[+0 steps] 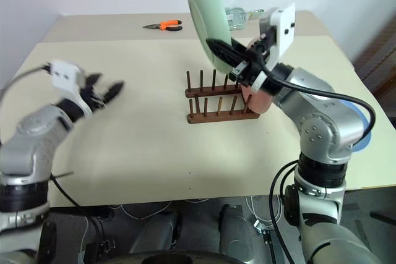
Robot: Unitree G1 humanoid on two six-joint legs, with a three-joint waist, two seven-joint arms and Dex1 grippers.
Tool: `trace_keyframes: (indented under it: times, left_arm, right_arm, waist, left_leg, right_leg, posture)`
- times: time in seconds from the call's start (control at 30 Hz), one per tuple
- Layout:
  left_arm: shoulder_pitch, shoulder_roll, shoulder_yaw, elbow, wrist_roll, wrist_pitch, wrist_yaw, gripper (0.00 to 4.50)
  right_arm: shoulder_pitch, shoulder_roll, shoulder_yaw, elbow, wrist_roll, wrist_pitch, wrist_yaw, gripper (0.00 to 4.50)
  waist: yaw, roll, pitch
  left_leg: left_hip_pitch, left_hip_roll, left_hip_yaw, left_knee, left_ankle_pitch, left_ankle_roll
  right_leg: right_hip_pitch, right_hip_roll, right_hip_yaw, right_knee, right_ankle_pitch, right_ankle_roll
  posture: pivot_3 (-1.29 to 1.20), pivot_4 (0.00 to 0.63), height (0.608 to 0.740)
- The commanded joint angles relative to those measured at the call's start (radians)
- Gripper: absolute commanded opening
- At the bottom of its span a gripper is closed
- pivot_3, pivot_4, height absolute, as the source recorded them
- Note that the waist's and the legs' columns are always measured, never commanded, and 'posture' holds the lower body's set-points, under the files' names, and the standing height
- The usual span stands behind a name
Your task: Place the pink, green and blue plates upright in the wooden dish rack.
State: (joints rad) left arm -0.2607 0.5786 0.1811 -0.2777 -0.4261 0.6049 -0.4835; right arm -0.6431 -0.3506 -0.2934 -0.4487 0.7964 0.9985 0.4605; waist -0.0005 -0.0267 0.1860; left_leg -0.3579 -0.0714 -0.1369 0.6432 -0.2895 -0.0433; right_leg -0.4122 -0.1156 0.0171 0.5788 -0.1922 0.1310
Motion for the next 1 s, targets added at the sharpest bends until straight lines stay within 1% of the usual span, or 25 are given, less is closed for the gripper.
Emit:
trace_keyframes:
  times: [0.03, 0.13, 0.37, 0.47, 0.5, 0.53, 0.57, 0.63, 0.73, 0.77, 0.83, 0.9, 0.97, 1.0]
  left_arm:
    - [0.071, 0.024, -0.051, -0.072, -0.022, -0.066, -0.135, 3.51]
    - [0.100, 0.035, -0.079, -0.097, -0.014, -0.086, -0.181, 3.51]
    - [0.089, 0.019, -0.090, -0.102, -0.007, -0.079, -0.184, 3.51]
    - [0.087, 0.016, -0.101, -0.108, 0.000, -0.080, -0.186, 3.51]
    - [0.087, 0.015, -0.105, -0.112, 0.001, -0.079, -0.186, 3.51]
    - [0.087, 0.014, -0.109, -0.117, 0.000, -0.076, -0.185, 3.57]
    - [0.088, 0.013, -0.112, -0.119, 0.000, -0.075, -0.185, 3.57]
    - [0.088, 0.014, -0.118, -0.126, -0.002, -0.075, -0.190, 3.57]
    - [0.085, 0.011, -0.124, -0.137, -0.013, -0.068, -0.197, 3.57]
    - [0.081, 0.009, -0.127, -0.137, -0.014, -0.067, -0.197, 3.57]
    - [0.067, 0.003, -0.139, -0.126, -0.009, -0.068, -0.199, 3.57]
    - [0.053, -0.003, -0.156, -0.116, -0.003, -0.072, -0.205, 3.57]
    - [0.039, -0.013, -0.175, -0.110, 0.000, -0.076, -0.208, 3.57]
    - [0.032, -0.018, -0.185, -0.105, 0.003, -0.078, -0.208, 3.57]
  right_arm:
    - [0.003, 0.058, -0.104, -0.029, 0.172, 0.117, -0.189, 0.00]
    - [0.005, 0.072, -0.132, -0.024, 0.246, 0.145, -0.281, 0.00]
    - [0.002, 0.077, -0.155, 0.046, 0.385, 0.164, -0.465, 0.00]
    - [-0.005, 0.072, -0.151, 0.076, 0.420, 0.151, -0.515, 0.00]
    - [-0.008, 0.061, -0.141, 0.080, 0.405, 0.141, -0.519, 0.00]
    - [-0.009, 0.051, -0.131, 0.081, 0.393, 0.132, -0.519, 0.83]
    - [-0.010, 0.043, -0.123, 0.081, 0.385, 0.124, -0.519, 1.21]
    - [-0.006, -0.008, -0.067, 0.048, 0.312, 0.081, -0.459, 2.19]
    - [0.021, -0.157, 0.084, -0.056, 0.096, -0.081, -0.283, 3.64]
    - [0.027, -0.200, 0.114, -0.065, 0.044, -0.128, -0.233, 3.64]
    - [0.034, -0.287, 0.131, -0.050, -0.063, -0.242, -0.145, 3.64]
    - [0.020, -0.332, 0.073, -0.009, -0.078, -0.302, -0.091, 3.64]
    - [0.009, -0.366, -0.030, 0.056, -0.035, -0.313, -0.053, 3.64]
    - [0.021, -0.399, -0.078, 0.090, -0.025, -0.310, -0.026, 3.64]
  waist:
    - [-0.006, 0.001, 0.001]
    - [-0.010, 0.002, 0.001]
    - [-0.012, 0.003, 0.001]
    - [-0.013, 0.003, 0.001]
    - [-0.013, 0.003, 0.001]
    - [-0.013, 0.003, 0.001]
    - [-0.013, 0.003, 0.001]
    - [-0.012, 0.004, 0.001]
    - [-0.011, 0.005, 0.002]
    - [-0.011, 0.005, 0.002]
    - [-0.012, 0.004, 0.001]
    - [-0.010, 0.004, 0.001]
    - [-0.008, 0.004, 0.001]
    - [-0.006, 0.004, 0.001]
  left_leg:
    - [0.000, 0.000, 0.000, 0.000, 0.000, 0.000]
    - [-0.001, 0.000, 0.001, 0.000, 0.000, 0.000]
    - [0.000, 0.000, 0.002, 0.000, 0.000, 0.000]
    - [0.000, 0.000, 0.002, 0.000, 0.000, 0.001]
    - [0.000, 0.000, 0.002, 0.000, 0.000, 0.001]
    - [0.000, 0.000, 0.002, 0.000, 0.000, 0.001]
    - [0.000, 0.000, 0.002, 0.000, 0.000, 0.001]
    - [0.000, 0.000, 0.003, 0.000, 0.000, 0.001]
    - [-0.001, 0.000, 0.003, 0.000, 0.000, 0.001]
    - [-0.001, 0.000, 0.003, 0.000, 0.000, 0.001]
    - [-0.001, 0.000, 0.003, 0.000, 0.000, 0.002]
    - [0.000, 0.000, 0.003, 0.001, 0.000, 0.002]
    - [0.000, 0.000, 0.003, 0.002, 0.000, 0.002]
    - [-0.001, 0.000, 0.003, 0.002, -0.001, 0.002]
  right_leg:
    - [-0.001, 0.000, 0.000, 0.000, 0.000, 0.000]
    - [-0.002, 0.000, 0.000, 0.000, 0.000, 0.000]
    - [-0.001, 0.000, 0.000, 0.000, 0.000, 0.000]
    - [-0.001, 0.000, 0.000, 0.000, 0.000, 0.000]
    - [-0.001, 0.000, 0.000, 0.000, 0.000, 0.000]
    - [-0.001, 0.000, 0.000, 0.000, 0.000, 0.000]
    - [-0.001, 0.000, 0.000, 0.000, 0.000, 0.000]
    - [-0.001, 0.000, 0.000, 0.000, 0.000, 0.000]
    - [-0.001, 0.000, 0.000, 0.000, 0.000, 0.001]
    - [0.000, 0.000, 0.000, -0.001, -0.003, 0.004]
    - [0.000, 0.000, -0.001, -0.001, -0.003, 0.006]
    - [0.001, 0.000, -0.001, -0.001, -0.003, 0.006]
    - [0.002, 0.000, -0.001, -0.001, -0.003, 0.006]
    - [0.002, 0.000, -0.001, -0.002, -0.003, 0.006]
  posture:
    - [0.00, 0.150, 0.740]
    - [0.00, 0.150, 0.740]
    - [0.00, 0.150, 0.740]
    - [0.00, 0.150, 0.740]
    - [0.00, 0.150, 0.740]
    - [0.00, 0.150, 0.740]
    - [0.00, 0.150, 0.740]
    - [0.00, 0.150, 0.740]
    - [0.00, 0.150, 0.740]
    - [0.00, 0.150, 0.740]
    - [0.00, 0.150, 0.740]
    - [0.00, 0.150, 0.740]
    - [0.00, 0.150, 0.740]
    - [0.00, 0.150, 0.740]
